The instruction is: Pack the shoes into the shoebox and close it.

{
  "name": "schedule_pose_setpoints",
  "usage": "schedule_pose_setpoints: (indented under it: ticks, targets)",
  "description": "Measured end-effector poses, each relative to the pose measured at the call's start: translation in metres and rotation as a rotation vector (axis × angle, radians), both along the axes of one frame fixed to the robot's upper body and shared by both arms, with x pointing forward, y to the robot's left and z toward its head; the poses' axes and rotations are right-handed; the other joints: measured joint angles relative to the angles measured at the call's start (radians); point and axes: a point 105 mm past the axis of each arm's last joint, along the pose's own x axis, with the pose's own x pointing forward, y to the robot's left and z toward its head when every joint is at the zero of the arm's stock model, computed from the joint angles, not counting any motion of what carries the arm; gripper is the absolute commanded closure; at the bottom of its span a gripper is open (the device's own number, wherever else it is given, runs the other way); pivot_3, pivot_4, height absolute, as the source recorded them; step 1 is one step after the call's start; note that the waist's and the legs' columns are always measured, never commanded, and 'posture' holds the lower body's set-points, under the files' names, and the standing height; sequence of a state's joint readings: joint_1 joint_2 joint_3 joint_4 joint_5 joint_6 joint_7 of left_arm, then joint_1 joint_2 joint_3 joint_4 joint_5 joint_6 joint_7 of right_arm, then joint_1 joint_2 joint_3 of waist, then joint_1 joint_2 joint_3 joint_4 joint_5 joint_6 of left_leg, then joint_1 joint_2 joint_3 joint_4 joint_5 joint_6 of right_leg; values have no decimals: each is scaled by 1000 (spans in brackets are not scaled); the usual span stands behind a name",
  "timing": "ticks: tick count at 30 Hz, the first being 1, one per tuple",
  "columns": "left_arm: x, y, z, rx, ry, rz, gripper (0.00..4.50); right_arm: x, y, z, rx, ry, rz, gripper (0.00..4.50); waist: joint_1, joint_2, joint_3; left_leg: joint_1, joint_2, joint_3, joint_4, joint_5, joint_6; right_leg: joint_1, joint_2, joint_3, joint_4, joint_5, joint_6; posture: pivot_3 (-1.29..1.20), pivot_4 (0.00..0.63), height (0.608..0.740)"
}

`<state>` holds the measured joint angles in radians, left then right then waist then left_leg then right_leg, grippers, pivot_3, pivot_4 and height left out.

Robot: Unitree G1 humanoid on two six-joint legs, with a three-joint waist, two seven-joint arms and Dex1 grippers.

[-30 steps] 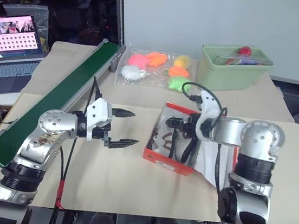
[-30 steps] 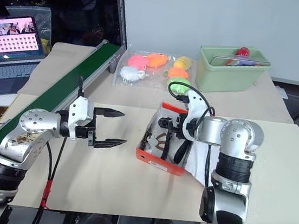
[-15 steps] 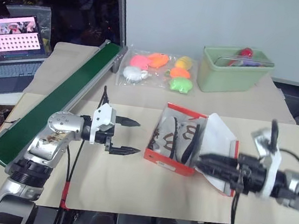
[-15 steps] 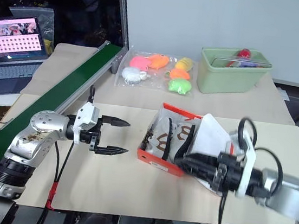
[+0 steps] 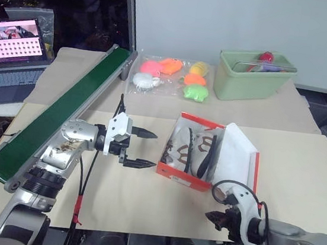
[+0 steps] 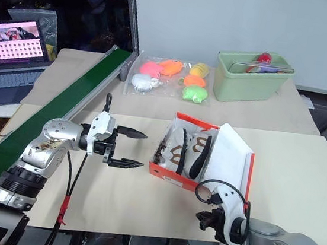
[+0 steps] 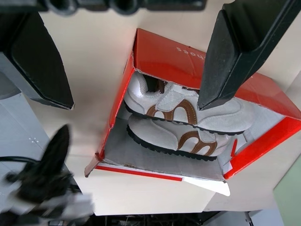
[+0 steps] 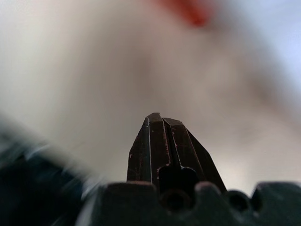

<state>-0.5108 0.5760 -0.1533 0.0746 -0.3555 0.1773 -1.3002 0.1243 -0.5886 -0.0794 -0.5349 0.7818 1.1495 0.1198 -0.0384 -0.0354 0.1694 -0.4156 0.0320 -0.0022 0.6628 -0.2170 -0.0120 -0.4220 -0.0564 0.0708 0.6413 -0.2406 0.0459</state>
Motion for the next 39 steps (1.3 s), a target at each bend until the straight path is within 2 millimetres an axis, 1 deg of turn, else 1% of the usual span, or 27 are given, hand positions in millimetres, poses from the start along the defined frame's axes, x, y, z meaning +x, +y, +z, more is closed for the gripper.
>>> schedule_pose_setpoints:
  ticks: [1, 3, 6, 12, 16, 18, 21, 23, 25, 26, 28, 29, 31, 33, 35, 36, 37, 38, 39]
  targets:
    - [0, 0, 0, 0, 1, 1, 0, 8, 0, 0, 21, -42, -66, 4479, -1, 0, 0, 0, 0, 0, 0, 0, 0, 1, 0, 0, 0, 0, 0, 0, 150, 729]
    - [0, 0, 0, -1, 1, 0, 0, 19, -2, -1, 21, -98, -159, 4479, -5, -2, -1, 1, 0, 1, 1, 0, 0, 2, 0, 1, 0, 0, 0, 0, 150, 729]
    - [0, -1, 0, -4, 1, -1, 0, 32, -19, -3, -10, -166, -326, 4479, -3, -2, -2, 2, 0, 1, 3, 0, 0, 3, -1, 1, 0, 1, 1, 0, 150, 729]
    - [1, -3, 2, -9, -7, -3, 0, 42, -40, -9, 7, -238, -596, 4479, 4, -3, -3, 1, 0, 1, 4, 0, 0, 4, -1, 1, 0, 1, 1, 0, 150, 729]
    - [3, -4, 5, -13, -18, -1, 0, 51, -48, -11, 68, -288, -723, 4479, 4, -4, -4, 2, 0, 1, 5, 0, 0, 4, -1, 1, 0, 2, -1, 0, 150, 729]
    - [3, -4, 6, -14, -20, 2, 0, 60, -47, -12, 214, -302, -826, 4479, 1, -5, -5, 3, 0, 1, 5, 0, 0, 4, -1, 1, 0, 4, -4, 0, 150, 729]
    - [4, -5, 7, -17, -23, 3, 0, 75, -47, -11, 476, -330, -972, 4479, -9, -5, -6, 4, 1, 1, 5, 0, 0, 5, 0, 1, 0, 5, -5, 0, 150, 729]
    - [5, -5, 7, -18, -26, 14, 0, 86, -64, -3, 739, -380, -1074, 4479, -13, -8, -7, 6, 1, 1, 5, 0, 0, 8, 0, 1, -1, 6, -6, 0, 150, 729]
    - [6, -3, 9, -17, -32, 30, 0, 90, -74, 3, 956, -432, -1123, 4479, -15, -8, -6, 9, 2, 1, 3, 0, 0, 10, 0, 1, -1, 6, -6, 0, 150, 729]
    - [7, -2, 10, -17, -38, 38, 0, 91, -76, 6, 1042, -467, -1114, 4479, -18, -8, -6, 10, 2, 1, 2, 0, 0, 10, 0, 1, 0, 5, -6, 0, 150, 729]
    - [6, -3, 12, -18, -47, 44, 0, 93, -75, 13, 1112, -514, -1067, 4479, -23, -4, -5, 10, 2, 1, 1, 0, 0, 10, 0, 1, 0, 5, -7, 0, 150, 729]
    - [6, -2, 13, -17, -47, 49, 0, 94, -73, 19, 1127, -550, -1023, 4479, -26, 1, -3, 10, 1, 1, 0, 0, 0, 9, 0, 2, 1, 5, -7, 0, 150, 729]
    - [6, -1, 12, -15, -47, 61, 0, 99, -67, 35, 1097, -612, -911, 4479, -30, 6, -2, 8, 0, 2, 0, 0, 0, 5, 0, 3, 2, 5, -7, 0, 150, 729]
    - [5, 0, 10, -13, -34, 77, 0, 103, -61, 66, 992, -717, -723, 4479, -30, 10, -2, 3, -1, 2, 0, 0, 0, -1, -1, 4, 5, 4, -6, 0, 150, 729]
    - [6, 1, 9, -10, -32, 88, 0, 102, -43, 107, 828, -820, -454, 4479, -31, 13, -1, 1, -1, 2, 0, 0, 0, -3, -1, 4, 5, 4, -6, 0, 150, 729]
    - [6, 3, 9, -6, -33, 95, 0, 99, -26, 131, 711, -865, -272, 4479, -32, 13, -1, 1, 0, 2, -1, 0, 0, -3, 0, 4, 5, 4, -6, 0, 150, 729]
    - [6, 3, 10, -6, -36, 98, 0, 95, -10, 148, 610, -897, -128, 4479, -32, 13, -1, 1, 0, 2, -1, 0, 0, -3, 0, 3, 5, 4, -6, 0, 150, 729]
    - [7, 4, 10, -5, -38, 104, 0, 88, 13, 165, 464, -920, 58, 4479, -32, 13, -1, 2, 0, 2, -1, 0, 0, -2, 1, 3, 5, 4, -6, 0, 150, 729]
    - [6, 4, 10, -4, -37, 109, 0, 81, 34, 174, 348, -932, 216, 4479, -31, 13, -1, 2, 0, 1, -1, 0, 0, -2, 1, 3, 5, 4, -6, 0, 150, 729]
